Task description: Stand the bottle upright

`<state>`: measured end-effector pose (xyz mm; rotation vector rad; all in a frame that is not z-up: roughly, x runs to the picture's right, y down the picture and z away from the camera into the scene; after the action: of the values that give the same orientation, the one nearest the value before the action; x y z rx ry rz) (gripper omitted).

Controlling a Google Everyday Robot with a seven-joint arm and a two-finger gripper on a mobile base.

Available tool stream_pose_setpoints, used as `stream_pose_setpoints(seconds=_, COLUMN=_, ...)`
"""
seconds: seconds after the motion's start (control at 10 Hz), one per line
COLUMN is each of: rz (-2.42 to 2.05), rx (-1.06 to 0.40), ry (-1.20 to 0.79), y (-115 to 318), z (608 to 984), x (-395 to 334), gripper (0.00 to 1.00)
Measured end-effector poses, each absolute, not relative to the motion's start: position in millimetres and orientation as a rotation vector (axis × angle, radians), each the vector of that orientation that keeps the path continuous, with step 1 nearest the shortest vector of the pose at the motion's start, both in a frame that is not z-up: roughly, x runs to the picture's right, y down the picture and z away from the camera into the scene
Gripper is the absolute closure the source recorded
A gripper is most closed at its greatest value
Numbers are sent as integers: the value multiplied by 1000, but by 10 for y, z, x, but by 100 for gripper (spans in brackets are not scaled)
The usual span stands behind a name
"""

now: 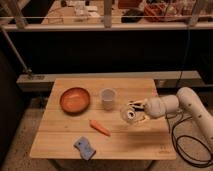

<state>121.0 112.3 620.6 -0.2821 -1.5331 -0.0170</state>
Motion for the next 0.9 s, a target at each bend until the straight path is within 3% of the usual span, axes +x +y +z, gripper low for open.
stream_pose_setpoints(seconds=0.9, rz=48, rx=-346, ry=-1476, y=1206, z=6329, x=1294, gripper=100)
